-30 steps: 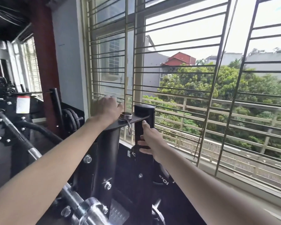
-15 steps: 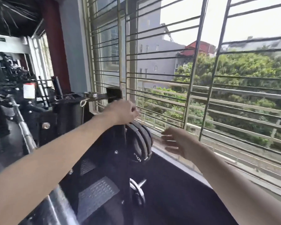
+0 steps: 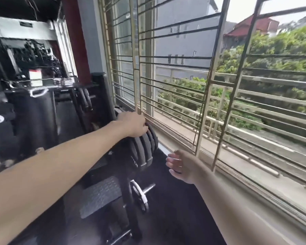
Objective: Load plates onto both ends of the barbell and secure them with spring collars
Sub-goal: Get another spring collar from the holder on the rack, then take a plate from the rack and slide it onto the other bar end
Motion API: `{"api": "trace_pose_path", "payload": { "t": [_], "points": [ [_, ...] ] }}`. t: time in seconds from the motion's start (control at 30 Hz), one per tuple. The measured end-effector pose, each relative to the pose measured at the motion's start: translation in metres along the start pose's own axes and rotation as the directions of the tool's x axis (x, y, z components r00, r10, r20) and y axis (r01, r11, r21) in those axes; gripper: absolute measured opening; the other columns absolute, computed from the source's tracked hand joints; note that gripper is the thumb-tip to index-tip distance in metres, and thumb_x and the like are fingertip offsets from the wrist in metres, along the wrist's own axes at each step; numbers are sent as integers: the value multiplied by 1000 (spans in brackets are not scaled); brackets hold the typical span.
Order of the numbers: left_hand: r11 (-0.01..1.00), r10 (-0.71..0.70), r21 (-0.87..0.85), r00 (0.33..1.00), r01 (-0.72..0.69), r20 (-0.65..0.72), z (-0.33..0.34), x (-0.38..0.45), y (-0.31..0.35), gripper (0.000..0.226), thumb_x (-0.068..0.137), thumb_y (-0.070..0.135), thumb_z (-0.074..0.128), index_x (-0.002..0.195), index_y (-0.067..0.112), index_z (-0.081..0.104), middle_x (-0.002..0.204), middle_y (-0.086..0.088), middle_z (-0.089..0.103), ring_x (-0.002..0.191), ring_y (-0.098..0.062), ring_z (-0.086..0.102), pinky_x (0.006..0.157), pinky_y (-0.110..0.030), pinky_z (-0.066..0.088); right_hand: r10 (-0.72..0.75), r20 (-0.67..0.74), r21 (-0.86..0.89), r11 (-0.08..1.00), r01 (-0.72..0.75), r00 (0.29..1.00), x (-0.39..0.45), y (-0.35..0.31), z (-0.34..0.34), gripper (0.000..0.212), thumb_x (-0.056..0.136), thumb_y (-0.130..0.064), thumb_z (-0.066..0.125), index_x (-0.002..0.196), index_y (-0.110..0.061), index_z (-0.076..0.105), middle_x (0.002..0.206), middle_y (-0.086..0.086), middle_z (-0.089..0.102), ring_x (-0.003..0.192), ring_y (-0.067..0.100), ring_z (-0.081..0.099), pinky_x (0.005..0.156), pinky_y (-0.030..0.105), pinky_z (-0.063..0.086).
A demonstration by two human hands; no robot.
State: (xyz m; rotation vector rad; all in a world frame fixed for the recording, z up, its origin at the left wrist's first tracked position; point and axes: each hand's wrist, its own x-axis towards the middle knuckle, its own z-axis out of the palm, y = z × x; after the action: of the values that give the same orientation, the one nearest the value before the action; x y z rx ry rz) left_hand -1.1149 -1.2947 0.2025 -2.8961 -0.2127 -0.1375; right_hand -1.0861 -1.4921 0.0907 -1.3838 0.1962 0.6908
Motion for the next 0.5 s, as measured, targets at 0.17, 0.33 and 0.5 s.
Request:
{"api": "trace_pose_path", "payload": {
  "t": [0.17,0.33,0.5],
  "points": [
    [967,-132,-214,990,139,47,48,82,15,41,100,46,40,120,20,64,126,-10,63,116,-34,58,87,-38,45,97,55,109,989,-103,994,108,-20,-7,32,103,-34,44,103,-10,65,93,3,67,82,15,64,71,28,51],
    [942,-215,-251,975,223,59,84,147,17,40,101,40,40,127,16,60,132,-10,56,121,-32,55,94,-41,45,221,25,118,968,-223,975,209,-31,-4,46,102,-42,48,122,-3,59,108,11,65,98,24,63,85,38,52],
    [944,-264,-169,957,282,122,111,209,22,45,101,39,42,135,12,52,137,-13,52,128,-31,48,99,-42,41,360,29,153,920,-360,932,295,-47,7,67,94,-52,59,135,1,51,127,21,54,133,39,47,93,52,49]
  ]
}}
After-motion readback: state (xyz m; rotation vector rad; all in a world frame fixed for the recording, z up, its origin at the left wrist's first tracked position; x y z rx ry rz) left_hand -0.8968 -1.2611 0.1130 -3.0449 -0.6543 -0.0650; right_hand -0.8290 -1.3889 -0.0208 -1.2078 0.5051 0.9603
